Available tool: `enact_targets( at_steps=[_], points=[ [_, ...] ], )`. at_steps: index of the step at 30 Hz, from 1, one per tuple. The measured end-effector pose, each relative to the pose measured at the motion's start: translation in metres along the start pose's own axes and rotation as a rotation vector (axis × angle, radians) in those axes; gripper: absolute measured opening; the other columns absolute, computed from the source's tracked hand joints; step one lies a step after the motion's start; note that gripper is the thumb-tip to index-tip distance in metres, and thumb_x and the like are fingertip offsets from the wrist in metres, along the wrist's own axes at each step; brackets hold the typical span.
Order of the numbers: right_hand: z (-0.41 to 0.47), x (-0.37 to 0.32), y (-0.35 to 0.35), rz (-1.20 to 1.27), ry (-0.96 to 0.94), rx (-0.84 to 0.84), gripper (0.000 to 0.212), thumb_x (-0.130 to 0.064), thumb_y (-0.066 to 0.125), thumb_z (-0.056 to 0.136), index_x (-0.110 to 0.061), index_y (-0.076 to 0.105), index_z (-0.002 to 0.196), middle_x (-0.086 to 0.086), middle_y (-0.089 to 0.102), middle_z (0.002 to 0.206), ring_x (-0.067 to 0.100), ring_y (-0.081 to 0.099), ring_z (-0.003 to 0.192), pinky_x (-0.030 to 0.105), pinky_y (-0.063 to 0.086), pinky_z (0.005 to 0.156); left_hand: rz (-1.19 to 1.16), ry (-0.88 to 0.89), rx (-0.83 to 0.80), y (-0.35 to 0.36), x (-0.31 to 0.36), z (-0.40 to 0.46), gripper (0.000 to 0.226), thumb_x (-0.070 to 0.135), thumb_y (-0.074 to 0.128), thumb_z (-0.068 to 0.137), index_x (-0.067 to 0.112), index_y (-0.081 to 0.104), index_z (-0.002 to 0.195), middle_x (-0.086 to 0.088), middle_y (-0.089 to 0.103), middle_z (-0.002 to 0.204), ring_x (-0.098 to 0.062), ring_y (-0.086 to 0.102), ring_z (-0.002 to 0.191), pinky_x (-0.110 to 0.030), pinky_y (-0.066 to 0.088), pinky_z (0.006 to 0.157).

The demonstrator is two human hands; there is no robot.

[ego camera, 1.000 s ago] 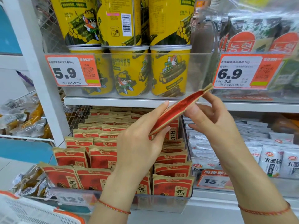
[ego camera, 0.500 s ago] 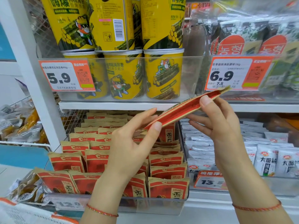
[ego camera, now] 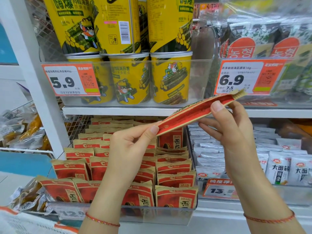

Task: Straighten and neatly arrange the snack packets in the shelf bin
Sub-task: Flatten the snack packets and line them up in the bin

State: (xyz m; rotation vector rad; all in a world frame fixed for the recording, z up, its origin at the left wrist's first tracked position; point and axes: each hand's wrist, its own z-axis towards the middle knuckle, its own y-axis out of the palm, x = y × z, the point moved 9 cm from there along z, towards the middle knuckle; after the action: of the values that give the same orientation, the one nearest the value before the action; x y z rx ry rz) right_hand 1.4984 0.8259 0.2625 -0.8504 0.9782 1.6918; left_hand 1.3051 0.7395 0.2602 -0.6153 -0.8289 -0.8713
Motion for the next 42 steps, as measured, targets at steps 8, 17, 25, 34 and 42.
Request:
enact_targets(
  at_steps=[8,17,25,34,42],
  points=[
    [0.000,0.002,0.003,-0.005,0.015,0.003,0.080,-0.056,0.065,0.063,-0.013,0.049,0.129,-0.008,0.070,0.095,0.018,0.071,0.092,0.023,0.056,0.078,-0.012,-0.043,-0.020,0.000,-0.002,0.001,0.016,0.036,0.058,0.077,0.038,0.073,0.082,0.024,0.072,0.071,0.004,0.067,0.075,-0.008,0.047,0.067],
    [0.001,0.000,-0.001,0.028,0.028,0.032,0.064,-0.061,0.065,0.061,-0.019,0.055,0.109,-0.006,0.071,0.086,0.007,0.068,0.077,0.023,0.053,0.069,-0.011,-0.112,-0.152,0.011,-0.017,0.002,0.024,0.038,0.058,0.090,0.024,0.077,0.085,0.005,0.077,0.083,-0.011,0.073,0.084,-0.037,0.060,0.074],
    [-0.008,-0.011,0.002,-0.018,-0.090,0.093,0.073,-0.057,0.062,0.066,-0.029,0.041,0.130,-0.002,0.064,0.100,0.005,0.068,0.083,0.029,0.056,0.080,0.149,0.052,-0.342,0.040,-0.001,-0.010,0.066,0.055,0.073,0.072,0.041,0.054,0.133,0.024,0.062,0.124,0.007,0.056,0.117,-0.009,0.046,0.088],
    [-0.001,-0.030,0.012,-0.046,-0.134,-0.161,0.033,-0.024,0.080,0.072,-0.025,0.062,0.100,-0.014,0.069,0.087,0.009,0.054,0.058,0.018,0.039,0.044,0.031,0.057,-0.188,0.025,0.003,-0.002,0.034,0.007,0.068,0.088,0.031,0.065,0.112,0.017,0.071,0.099,-0.001,0.065,0.096,-0.010,0.046,0.081],
    [-0.001,-0.035,-0.008,-0.217,-0.344,0.003,0.021,-0.005,0.063,0.088,-0.025,0.061,0.090,-0.020,0.068,0.076,0.001,0.063,0.070,0.022,0.054,0.071,0.595,-0.127,-0.222,0.024,-0.033,-0.004,0.042,0.049,0.052,0.093,0.033,0.045,0.132,0.021,0.055,0.123,-0.006,0.053,0.104,-0.022,0.036,0.088]
  ],
)
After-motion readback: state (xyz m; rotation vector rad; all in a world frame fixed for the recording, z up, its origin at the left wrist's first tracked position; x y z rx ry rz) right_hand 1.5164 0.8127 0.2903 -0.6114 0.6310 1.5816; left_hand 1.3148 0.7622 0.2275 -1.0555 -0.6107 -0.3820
